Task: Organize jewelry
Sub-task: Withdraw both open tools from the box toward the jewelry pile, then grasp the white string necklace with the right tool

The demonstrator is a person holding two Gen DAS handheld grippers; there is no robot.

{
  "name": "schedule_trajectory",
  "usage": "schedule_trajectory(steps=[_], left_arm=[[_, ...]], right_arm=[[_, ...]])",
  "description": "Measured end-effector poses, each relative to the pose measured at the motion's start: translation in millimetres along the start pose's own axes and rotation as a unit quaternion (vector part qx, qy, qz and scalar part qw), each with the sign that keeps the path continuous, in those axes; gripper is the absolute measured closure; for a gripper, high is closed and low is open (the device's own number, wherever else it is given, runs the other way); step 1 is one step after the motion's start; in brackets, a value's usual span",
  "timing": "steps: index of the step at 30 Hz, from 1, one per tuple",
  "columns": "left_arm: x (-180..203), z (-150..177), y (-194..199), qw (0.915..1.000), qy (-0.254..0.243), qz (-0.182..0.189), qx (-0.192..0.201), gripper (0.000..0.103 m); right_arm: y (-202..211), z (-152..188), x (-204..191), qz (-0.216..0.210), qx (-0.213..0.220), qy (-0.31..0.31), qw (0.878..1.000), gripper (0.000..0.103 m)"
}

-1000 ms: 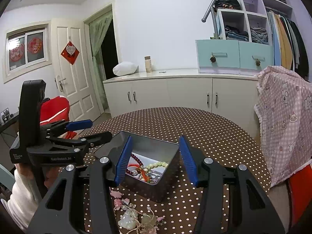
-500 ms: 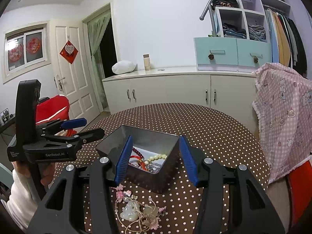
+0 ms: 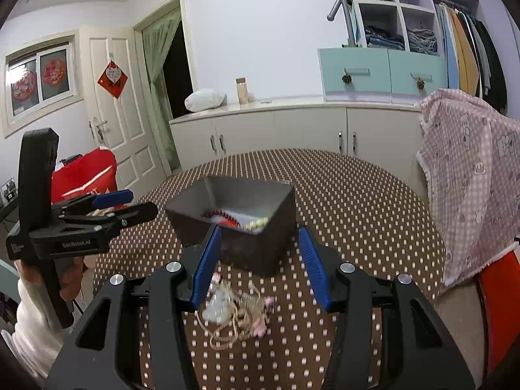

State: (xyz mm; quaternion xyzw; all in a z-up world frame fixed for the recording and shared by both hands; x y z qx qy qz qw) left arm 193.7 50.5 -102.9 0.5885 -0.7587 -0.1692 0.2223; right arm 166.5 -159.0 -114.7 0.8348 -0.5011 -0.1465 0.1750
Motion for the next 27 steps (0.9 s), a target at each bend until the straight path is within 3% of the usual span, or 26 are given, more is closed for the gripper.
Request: schedule_trajectory(steps=[4,12,14,17,27], left_arm=[[3,12,2,1.0,0.003,0.003,-0.009,0.018],[8,40,6,0.9995,0.011,0.013,-0.028,0.018],[8,45,6,0.9992,0.016,0.017,-0.032,0.018],[9,50,5,0.9989,0.02,0.018,-0.038,0.018],[3,57,6,0.9983,0.034,0.017,-0.044,0.018]], right_arm=[[2,15,-5,-0.014,-0.014,0.003,1.0,0.057],[-9,39,-21,-0.03,-0.046,0.018,0.998,0.079],[-16,42,-24,-0.033,-0.053,0.023,0.998,0.093],[-24,46,-26,-0.036,-0.069,0.02,0.997,0.103],[0,33,-20,-0.012,-0.041,0.017,0.999,0.1]])
Point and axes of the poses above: each gripper's, at about its wrist camera, not at the fingertips, and y roughly against the way its jaws point, x to its right, z to its underside, the point moved 5 cm from there along -y, roughly the way its jaws point, and after that the axes turned 4 degrees about y, right-handed, at the moved point
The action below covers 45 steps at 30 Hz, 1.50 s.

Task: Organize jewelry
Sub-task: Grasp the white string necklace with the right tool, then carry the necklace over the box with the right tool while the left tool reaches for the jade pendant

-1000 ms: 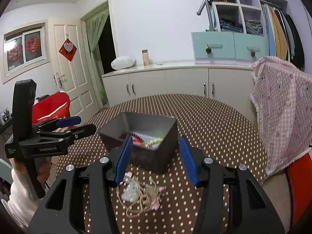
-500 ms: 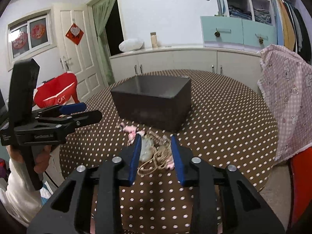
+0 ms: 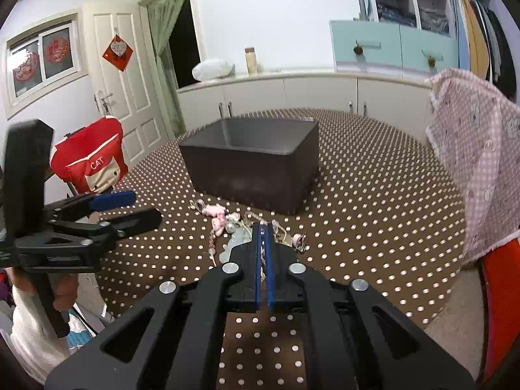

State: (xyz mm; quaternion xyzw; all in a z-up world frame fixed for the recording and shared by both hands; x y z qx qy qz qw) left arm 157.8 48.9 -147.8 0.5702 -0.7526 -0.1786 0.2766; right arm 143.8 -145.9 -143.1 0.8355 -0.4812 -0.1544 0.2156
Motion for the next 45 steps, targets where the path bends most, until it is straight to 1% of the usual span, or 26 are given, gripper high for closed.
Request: schedule_trajectory(steps=[1,3,5,9,10,11,12,13,16,21,26,28,33,37,39,40,41,43,45], left_arm=[[-1,0,0,1.0,0.003,0.0,0.0,0.018],[0,1,-1,1.0,0.006,0.003,-0.001,0.018],[1,1,-2,1.0,0.006,0.006,-0.002,0.018],[5,2,-3,0.9999,0.001,0.009,-0.004,0.018],[6,2,-4,0.9999,0.001,0.009,-0.006,0.018],[6,3,-4,0.9999,0.001,0.009,-0.007,0.018],[7,3,-5,0.9999,0.002,0.009,-0.008,0.018],[7,4,-5,0.9999,0.003,0.009,-0.009,0.018],[7,4,-6,0.9999,0.005,0.01,-0.011,0.018],[10,1,-8,0.9998,0.005,0.016,-0.012,0.018],[23,-1,-8,0.9993,-0.002,0.034,-0.012,0.018],[29,-1,-9,0.9991,-0.006,0.04,-0.015,0.018],[53,2,-18,0.9974,-0.022,0.061,-0.033,0.018],[74,7,-29,0.9945,-0.033,0.082,-0.056,0.018],[83,9,-33,0.9932,-0.045,0.088,-0.061,0.027],[87,10,-36,0.9927,-0.049,0.089,-0.065,0.034],[90,11,-41,0.9921,-0.051,0.088,-0.073,0.038],[92,12,-53,0.9918,-0.047,0.078,-0.09,0.042],[91,10,-60,0.9931,-0.042,0.062,-0.09,0.048]], right_arm=[[2,-1,1,0.002,0.004,0.004,1.0,0.099],[-1,-2,3,0.008,0.004,0.005,1.0,0.093],[-11,0,8,0.018,-0.009,0.001,1.0,0.089],[-35,9,12,0.019,-0.041,-0.005,0.999,0.088],[-40,11,12,0.017,-0.048,-0.004,0.999,0.089],[-42,12,12,0.017,-0.051,-0.006,0.999,0.094],[-43,11,12,0.017,-0.048,-0.009,0.999,0.096],[-42,10,12,0.015,-0.046,-0.014,0.999,0.101],[-32,1,10,0.008,-0.026,-0.017,0.999,0.101],[-7,-26,10,-0.009,0.017,-0.022,1.0,0.102],[17,-55,9,-0.02,0.057,-0.014,0.998,0.102],[26,-64,8,-0.018,0.07,-0.009,0.997,0.102],[36,-71,13,-0.004,0.084,-0.005,0.996,0.102],[36,-61,27,0.005,0.075,-0.027,0.997,0.102],[35,-56,32,0.011,0.071,-0.036,0.997,0.102],[34,-53,36,0.013,0.068,-0.041,0.997,0.102],[35,-51,38,0.014,0.067,-0.045,0.997,0.102],[34,-46,42,0.014,0.063,-0.051,0.997,0.102],[34,-43,42,0.014,0.06,-0.053,0.997,0.102]])
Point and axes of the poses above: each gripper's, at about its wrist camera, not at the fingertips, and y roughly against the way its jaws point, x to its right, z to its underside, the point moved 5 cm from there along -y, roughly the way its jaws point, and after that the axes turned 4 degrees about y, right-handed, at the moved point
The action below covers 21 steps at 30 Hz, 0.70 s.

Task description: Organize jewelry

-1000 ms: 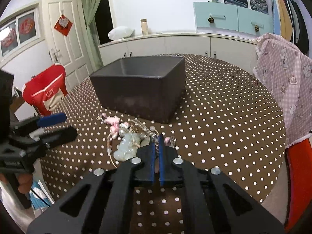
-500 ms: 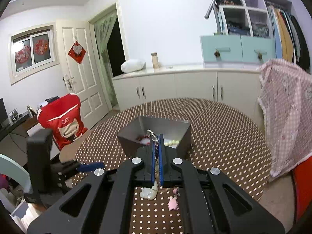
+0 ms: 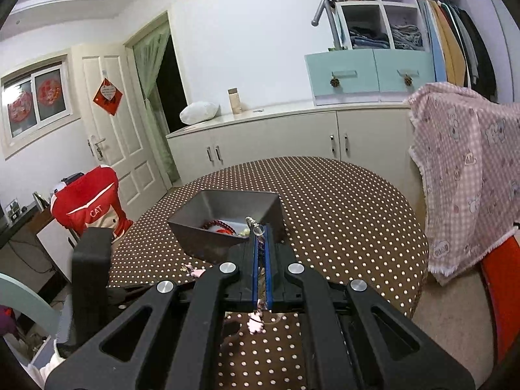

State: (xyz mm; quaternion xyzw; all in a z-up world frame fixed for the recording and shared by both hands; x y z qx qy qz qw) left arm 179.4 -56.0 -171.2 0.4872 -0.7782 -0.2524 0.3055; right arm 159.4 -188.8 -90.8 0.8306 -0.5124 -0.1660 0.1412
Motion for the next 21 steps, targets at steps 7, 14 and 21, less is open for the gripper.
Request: schedule_trajectory(steps=[7,14,21], left_arm=[[-16,-3,5,0.9997,0.016,-0.012,0.009,0.077],[-30,-2,15,0.9996,0.015,-0.014,0.019,0.089],[-22,1,15,0.9999,-0.001,-0.01,0.011,0.036]], right_arm=[[-2,6,5,-0.001,-0.008,-0.009,1.0,0.102],[-3,4,2,-0.006,-0.008,-0.004,1.0,0.102],[-9,4,-2,-0.009,-0.015,-0.002,1.0,0.102]])
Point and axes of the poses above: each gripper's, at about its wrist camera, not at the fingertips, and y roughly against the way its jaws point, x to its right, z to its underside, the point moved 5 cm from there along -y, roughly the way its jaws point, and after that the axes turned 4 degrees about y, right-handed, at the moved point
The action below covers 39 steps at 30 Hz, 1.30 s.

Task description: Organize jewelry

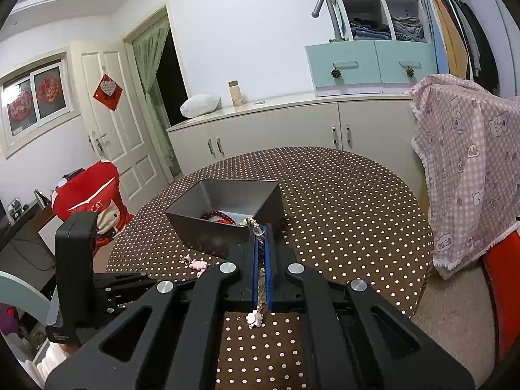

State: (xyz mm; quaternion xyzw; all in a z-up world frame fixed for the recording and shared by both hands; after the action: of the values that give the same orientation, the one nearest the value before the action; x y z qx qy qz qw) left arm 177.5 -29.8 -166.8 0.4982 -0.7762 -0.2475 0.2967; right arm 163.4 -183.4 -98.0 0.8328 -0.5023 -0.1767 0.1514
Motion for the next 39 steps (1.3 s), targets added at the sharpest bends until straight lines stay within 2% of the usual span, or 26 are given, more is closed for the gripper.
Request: schedule_trajectory(steps=[3,5,6,10,13,21,22,24,30,33,34,35,36,37,39], left_arm=[[5,2,-4,1.0,-0.009,-0.003,-0.002,0.036],[5,2,-7,0.9989,-0.025,-0.04,0.003,0.066],[5,2,-8,0.9977,-0.034,-0.058,0.005,0.072],[3,-1,-7,0.9977,-0.041,-0.054,0.008,0.073],[-3,-2,-4,0.9986,-0.023,-0.045,0.014,0.073],[-10,-12,16,0.9974,-0.021,-0.047,0.05,0.075],[-11,-13,18,0.9973,-0.021,-0.047,0.052,0.077],[-13,-17,21,0.9969,-0.02,-0.051,0.057,0.092],[-19,-28,32,0.9956,-0.026,-0.052,0.073,0.093],[-21,-23,35,0.9961,-0.028,-0.047,0.069,0.092],[-22,-20,34,0.9964,-0.028,-0.047,0.065,0.085],[-24,-17,33,0.9968,-0.028,-0.048,0.059,0.056],[-26,-14,31,0.997,-0.025,-0.049,0.055,0.034],[-28,-11,31,0.9969,-0.021,-0.049,0.058,0.024],[-30,-5,28,0.9978,-0.015,-0.042,0.049,0.024]], right_arm=[[0,1,-1,-0.002,-0.001,0.001,1.0,0.102],[0,1,-1,-0.001,-0.002,0.001,1.0,0.102],[0,2,-1,-0.001,-0.003,0.0,1.0,0.102],[0,3,0,0.001,-0.005,-0.002,1.0,0.101],[1,2,1,0.002,-0.004,-0.004,1.0,0.102],[3,-12,-3,0.002,0.008,0.007,1.0,0.101],[4,-14,-4,0.001,0.011,0.009,1.0,0.101],[4,-19,-6,0.002,0.016,0.012,1.0,0.102],[6,-32,-13,-0.001,0.029,0.027,0.999,0.102],[6,-30,-15,-0.004,0.027,0.03,0.999,0.102],[5,-29,-16,-0.004,0.025,0.03,0.999,0.102],[4,-28,-15,-0.005,0.022,0.029,0.999,0.101],[3,-27,-15,-0.005,0.02,0.028,0.999,0.101],[1,-25,-15,-0.005,0.018,0.026,0.999,0.101],[0,-22,-14,-0.004,0.012,0.025,1.0,0.102]])
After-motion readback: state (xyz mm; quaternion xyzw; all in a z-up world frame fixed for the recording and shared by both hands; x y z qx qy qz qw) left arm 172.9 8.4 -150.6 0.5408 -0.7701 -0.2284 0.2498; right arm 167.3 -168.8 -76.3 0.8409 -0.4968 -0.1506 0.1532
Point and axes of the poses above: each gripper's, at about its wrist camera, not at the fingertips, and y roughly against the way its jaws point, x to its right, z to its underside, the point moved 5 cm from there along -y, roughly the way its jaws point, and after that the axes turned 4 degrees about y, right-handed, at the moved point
